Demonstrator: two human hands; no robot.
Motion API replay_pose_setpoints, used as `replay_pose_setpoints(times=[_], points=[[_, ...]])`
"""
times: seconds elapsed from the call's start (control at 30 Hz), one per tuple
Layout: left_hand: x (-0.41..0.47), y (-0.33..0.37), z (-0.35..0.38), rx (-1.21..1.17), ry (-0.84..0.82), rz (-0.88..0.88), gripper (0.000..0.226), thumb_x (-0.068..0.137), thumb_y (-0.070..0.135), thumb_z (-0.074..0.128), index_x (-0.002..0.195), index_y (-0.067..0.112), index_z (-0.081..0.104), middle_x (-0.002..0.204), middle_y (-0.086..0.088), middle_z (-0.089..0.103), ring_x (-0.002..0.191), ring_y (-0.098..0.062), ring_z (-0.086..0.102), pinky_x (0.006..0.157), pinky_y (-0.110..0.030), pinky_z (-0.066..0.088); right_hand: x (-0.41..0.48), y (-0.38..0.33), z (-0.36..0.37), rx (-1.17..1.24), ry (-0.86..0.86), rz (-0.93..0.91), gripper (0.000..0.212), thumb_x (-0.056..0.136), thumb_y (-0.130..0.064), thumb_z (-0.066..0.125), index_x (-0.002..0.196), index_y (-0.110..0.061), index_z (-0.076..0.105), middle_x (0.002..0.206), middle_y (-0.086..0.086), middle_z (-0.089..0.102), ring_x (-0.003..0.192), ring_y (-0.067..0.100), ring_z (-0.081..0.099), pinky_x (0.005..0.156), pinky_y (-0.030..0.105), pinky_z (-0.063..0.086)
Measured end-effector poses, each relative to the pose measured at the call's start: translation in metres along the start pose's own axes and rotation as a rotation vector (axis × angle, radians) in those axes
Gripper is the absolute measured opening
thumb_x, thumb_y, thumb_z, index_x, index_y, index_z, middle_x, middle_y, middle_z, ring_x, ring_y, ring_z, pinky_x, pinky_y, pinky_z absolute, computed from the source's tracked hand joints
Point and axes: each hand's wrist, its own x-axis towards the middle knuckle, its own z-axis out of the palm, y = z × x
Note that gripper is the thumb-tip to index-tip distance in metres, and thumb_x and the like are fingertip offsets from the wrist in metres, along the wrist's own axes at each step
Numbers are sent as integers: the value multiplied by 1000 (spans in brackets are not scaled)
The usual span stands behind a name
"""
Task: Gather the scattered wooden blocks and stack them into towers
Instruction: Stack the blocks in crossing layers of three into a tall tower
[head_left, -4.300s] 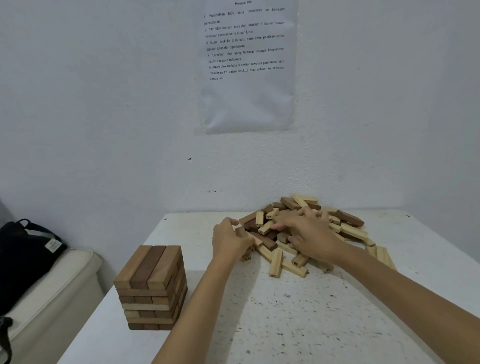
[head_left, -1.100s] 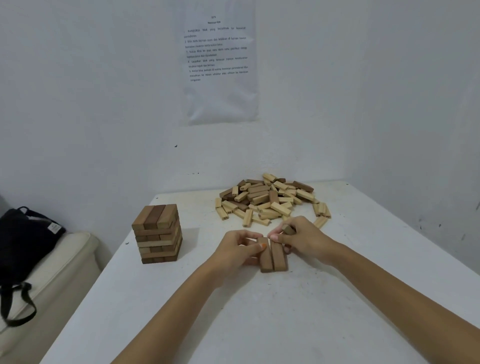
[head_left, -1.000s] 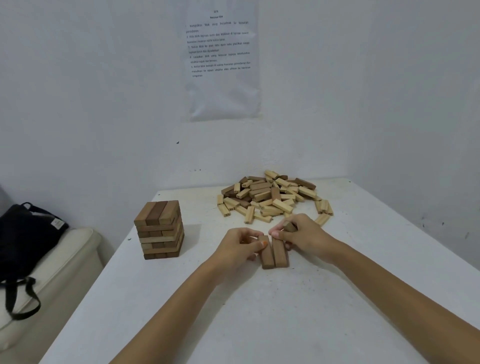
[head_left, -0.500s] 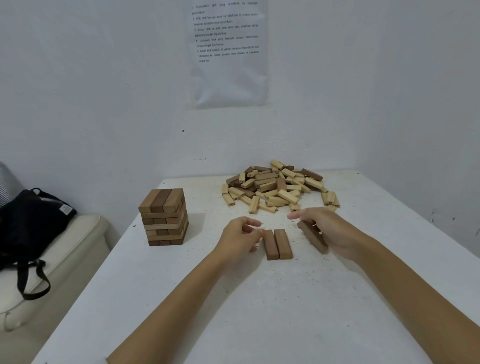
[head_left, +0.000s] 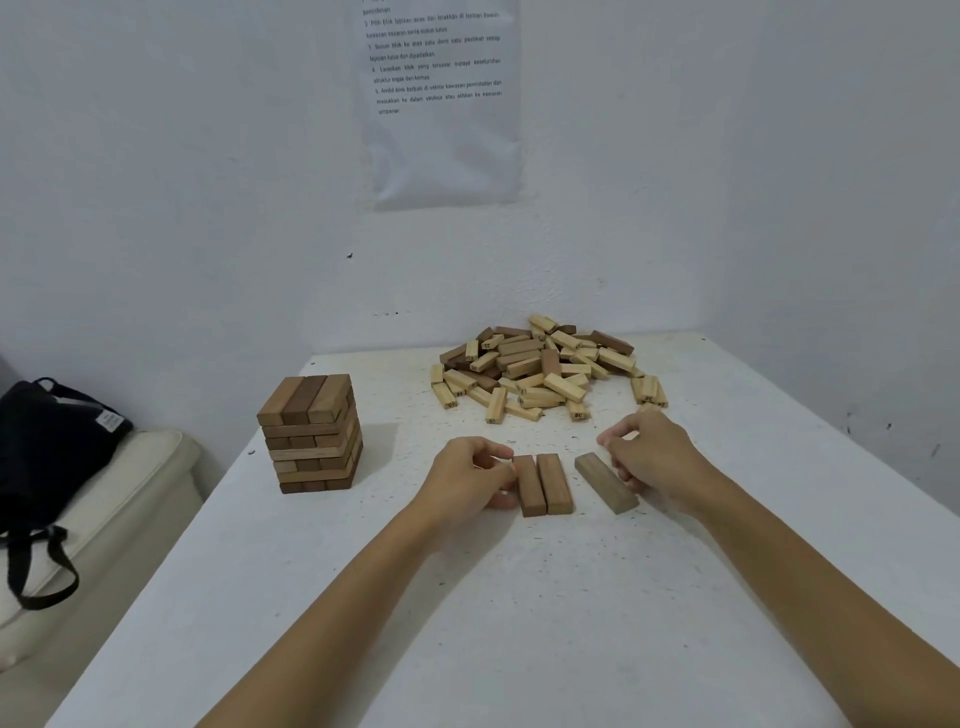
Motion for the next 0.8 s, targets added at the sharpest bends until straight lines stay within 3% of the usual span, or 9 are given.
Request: replay_pose_setpoints(times=[0.1, 0.2, 0.37, 0.57, 0.67, 0.73, 0.8], points=[[0, 0, 0, -14, -8, -8, 20, 92, 9, 59, 113, 9, 61, 88, -4, 58, 70, -15, 70, 65, -14, 54, -6, -5, -4, -108, -97, 9, 14, 95, -13, 51, 105, -15, 61, 88, 4, 60, 71, 18, 58, 60, 24, 47], [0, -1, 1, -22, -23, -9, 21, 92, 9, 59, 114, 9, 61, 91, -4, 58, 70, -13, 70, 64, -11, 52, -8, -7, -5, -121, -203, 37, 24, 92, -10, 56, 115, -19, 55, 88, 5, 60, 65, 16, 56, 65, 24, 49], [0, 0, 2, -21, -72, -9, 23, 94, 4, 54, 116, 10, 58, 96, -6, 60, 79, -17, 71, 73, -15, 55, -12, -6, -1, 76, -184, 1, 40, 89, -4, 66, 122, -17, 50, 90, 11, 58, 61, 14, 52, 52, 16, 46], [2, -4, 2, -10, -56, 27, 19, 90, 0, 61, 107, 7, 59, 92, -7, 60, 71, -13, 67, 68, -16, 55, -13, -6, 4, -20, -223, -111, 45, 89, -11, 63, 130, -22, 47, 88, 5, 61, 75, 15, 56, 68, 26, 47], [3, -5, 2, 143, -7, 84, 25, 83, 10, 72, 105, 10, 63, 94, -5, 63, 76, -8, 60, 71, -16, 53, -17, -10, 2, -182, -380, -197, 67, 82, -29, 74, 134, -37, 32, 108, -2, 52, 95, 13, 54, 83, 26, 47], [1, -4, 3, 182, -13, 120, 33, 78, 16, 77, 107, 13, 63, 96, -3, 62, 81, -8, 57, 69, -11, 49, -18, -8, 6, -315, -378, -275, 85, 73, -38, 80, 138, -43, 26, 114, -8, 46, 109, 15, 47, 96, 34, 45], [-1, -3, 4, 199, -27, 138, 44, 74, 19, 81, 113, 14, 60, 97, 0, 60, 83, -7, 56, 65, -5, 45, -18, -7, 9, -362, -358, -327, 89, 71, -37, 80, 140, -45, 24, 114, -13, 44, 114, 16, 43, 100, 41, 43]])
